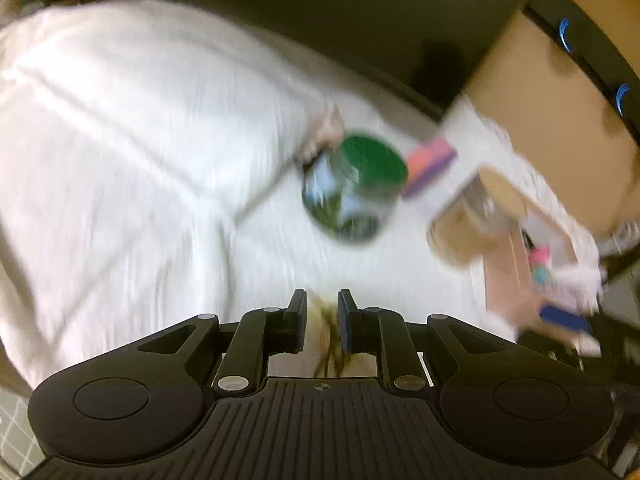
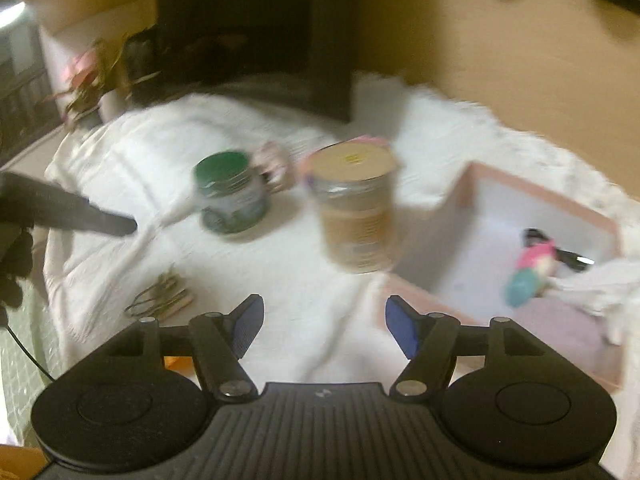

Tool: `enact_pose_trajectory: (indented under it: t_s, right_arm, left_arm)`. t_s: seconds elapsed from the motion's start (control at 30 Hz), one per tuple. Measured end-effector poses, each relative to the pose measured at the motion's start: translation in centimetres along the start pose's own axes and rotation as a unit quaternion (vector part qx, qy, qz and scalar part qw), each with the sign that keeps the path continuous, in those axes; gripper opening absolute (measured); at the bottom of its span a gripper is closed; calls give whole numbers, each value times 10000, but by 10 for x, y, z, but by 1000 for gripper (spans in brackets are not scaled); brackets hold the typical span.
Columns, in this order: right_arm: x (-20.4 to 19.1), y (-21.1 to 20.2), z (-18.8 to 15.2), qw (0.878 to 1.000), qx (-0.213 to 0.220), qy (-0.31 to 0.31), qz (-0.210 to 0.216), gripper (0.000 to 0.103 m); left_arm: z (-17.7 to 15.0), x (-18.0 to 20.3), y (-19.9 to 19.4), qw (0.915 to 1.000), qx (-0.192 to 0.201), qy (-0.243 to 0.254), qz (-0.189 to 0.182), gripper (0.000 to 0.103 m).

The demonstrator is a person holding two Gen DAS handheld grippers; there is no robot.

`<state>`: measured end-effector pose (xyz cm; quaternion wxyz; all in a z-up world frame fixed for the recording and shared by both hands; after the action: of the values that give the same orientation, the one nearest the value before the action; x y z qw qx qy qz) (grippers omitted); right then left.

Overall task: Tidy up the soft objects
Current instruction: 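Carry cable and tissue over the pink box and release both into it, then grasp the star keychain with brown cord using the left tool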

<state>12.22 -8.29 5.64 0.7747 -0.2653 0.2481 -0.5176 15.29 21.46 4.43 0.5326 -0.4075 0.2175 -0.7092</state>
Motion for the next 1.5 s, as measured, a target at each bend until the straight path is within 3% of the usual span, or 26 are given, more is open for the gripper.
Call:
enact_pose_trajectory:
  t_s: [0.17, 0.33, 0.43, 0.53, 0.63, 0.73, 0.87, 0.97, 1.07, 1.2, 1.3, 1.43, 1.5]
  right_arm:
    - [-41, 9, -6, 9981, -216, -413, 399, 68]
    - [-88, 22, -12, 9917, -415, -816, 906, 68]
    - [-112, 46, -16, 9878, -635, -1043, 962, 68]
    - [-117, 62, -19, 9873, -820, -1224, 588, 59]
    - [-102, 56, -14, 9907, -454, -1243, -326, 58]
    - [-76, 47, -3, 9936, -358, -840, -663, 58]
    - [-52, 40, -6, 9956, -516, -416, -661, 58]
    - [-52, 34, -16, 9956, -572, -420, -615, 58]
    - [-59, 30, -24, 9956, -600, -543, -479, 58]
    - [-74, 22, -30, 9945, -525, -840, -333, 59]
    - [-85, 14, -30, 9935, -410, -1035, -222, 59]
    - [-100, 9, -31, 9922, -360, -1194, 79, 59]
    - [-106, 11, -32, 9911, -413, -1255, 174, 59]
  left_arm:
    - [-22, 2, 5, 9988, -152, 468, 46, 18]
    - [-18, -16, -5, 9997, 46, 170, 141, 18]
    - [-15, -16, -4, 9997, 4, 225, 92, 18]
    - [-17, -11, -3, 9994, -30, 333, -6, 18]
    - [-20, -7, 1, 9989, -85, 441, -102, 18]
    - [-21, -3, 7, 9989, -113, 425, -184, 18]
    - [-14, 4, 18, 9988, -25, 417, -247, 18]
    - [-11, 14, 35, 9968, -95, 793, 5, 18]
    - [-14, 21, 53, 9897, -270, 1364, 347, 20]
    - [-17, 20, 52, 9791, -208, 1909, 667, 25]
    - [-15, 6, 48, 9779, -187, 1857, 939, 29]
    - [-11, -1, 45, 9840, -211, 1638, 663, 29]
    - [-9, 0, 46, 9839, -145, 1617, 746, 30]
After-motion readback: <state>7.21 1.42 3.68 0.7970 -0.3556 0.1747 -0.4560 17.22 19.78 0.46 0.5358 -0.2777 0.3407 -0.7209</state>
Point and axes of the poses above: each gripper's, at about its wrist camera, not at the fingertips, and y roughly the way its jaws point, x to its right, z to its top, the point moved 3 cm from there along y, roughly the way its jaws point
